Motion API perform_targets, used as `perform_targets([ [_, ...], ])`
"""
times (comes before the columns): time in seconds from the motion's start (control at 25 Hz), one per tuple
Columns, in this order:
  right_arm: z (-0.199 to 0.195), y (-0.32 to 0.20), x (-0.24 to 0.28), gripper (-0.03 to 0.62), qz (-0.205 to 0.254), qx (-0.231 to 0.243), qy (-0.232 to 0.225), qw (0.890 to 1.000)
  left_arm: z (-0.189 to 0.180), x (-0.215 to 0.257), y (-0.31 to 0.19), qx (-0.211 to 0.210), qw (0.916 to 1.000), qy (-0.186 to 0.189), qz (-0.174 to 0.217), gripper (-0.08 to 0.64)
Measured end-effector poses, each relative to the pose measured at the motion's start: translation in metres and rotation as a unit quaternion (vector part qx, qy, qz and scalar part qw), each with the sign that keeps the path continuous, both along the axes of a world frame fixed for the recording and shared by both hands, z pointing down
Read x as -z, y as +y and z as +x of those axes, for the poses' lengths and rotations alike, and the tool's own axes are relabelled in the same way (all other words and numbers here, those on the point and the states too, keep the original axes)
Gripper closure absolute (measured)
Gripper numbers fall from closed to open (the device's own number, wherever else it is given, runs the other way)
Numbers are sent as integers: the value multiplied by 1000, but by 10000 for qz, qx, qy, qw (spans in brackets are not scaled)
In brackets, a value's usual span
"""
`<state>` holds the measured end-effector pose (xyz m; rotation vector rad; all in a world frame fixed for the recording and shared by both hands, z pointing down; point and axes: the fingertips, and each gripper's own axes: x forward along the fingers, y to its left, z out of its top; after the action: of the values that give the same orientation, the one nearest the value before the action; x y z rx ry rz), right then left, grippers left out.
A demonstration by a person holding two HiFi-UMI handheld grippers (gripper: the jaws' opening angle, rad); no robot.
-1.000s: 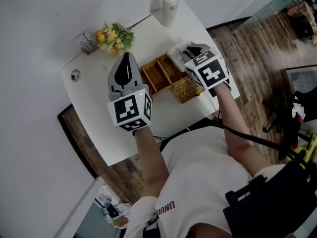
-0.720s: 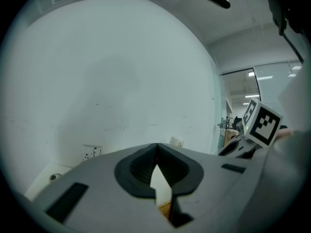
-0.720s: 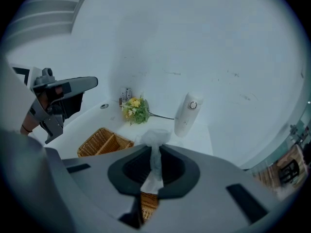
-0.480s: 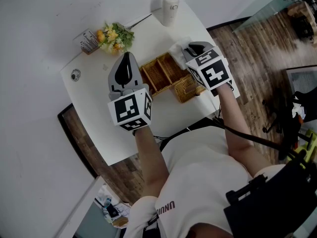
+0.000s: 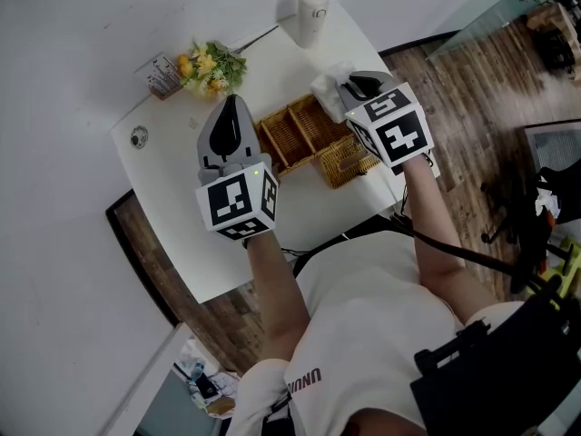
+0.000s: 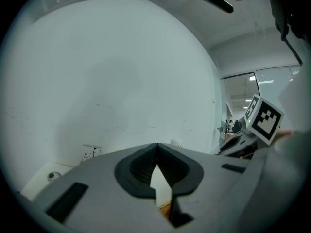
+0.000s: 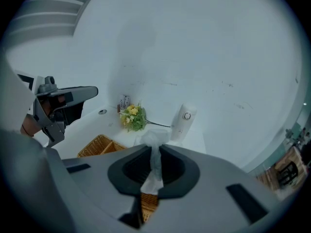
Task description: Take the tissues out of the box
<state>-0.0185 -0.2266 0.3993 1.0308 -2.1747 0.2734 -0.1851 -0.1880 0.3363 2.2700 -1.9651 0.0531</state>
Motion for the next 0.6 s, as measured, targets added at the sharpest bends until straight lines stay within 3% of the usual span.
perform_targets([
  [0.6,-1,-1,24,561,306,-14,-94,9995,0,0,1,-24,10000,-14,-9,546],
])
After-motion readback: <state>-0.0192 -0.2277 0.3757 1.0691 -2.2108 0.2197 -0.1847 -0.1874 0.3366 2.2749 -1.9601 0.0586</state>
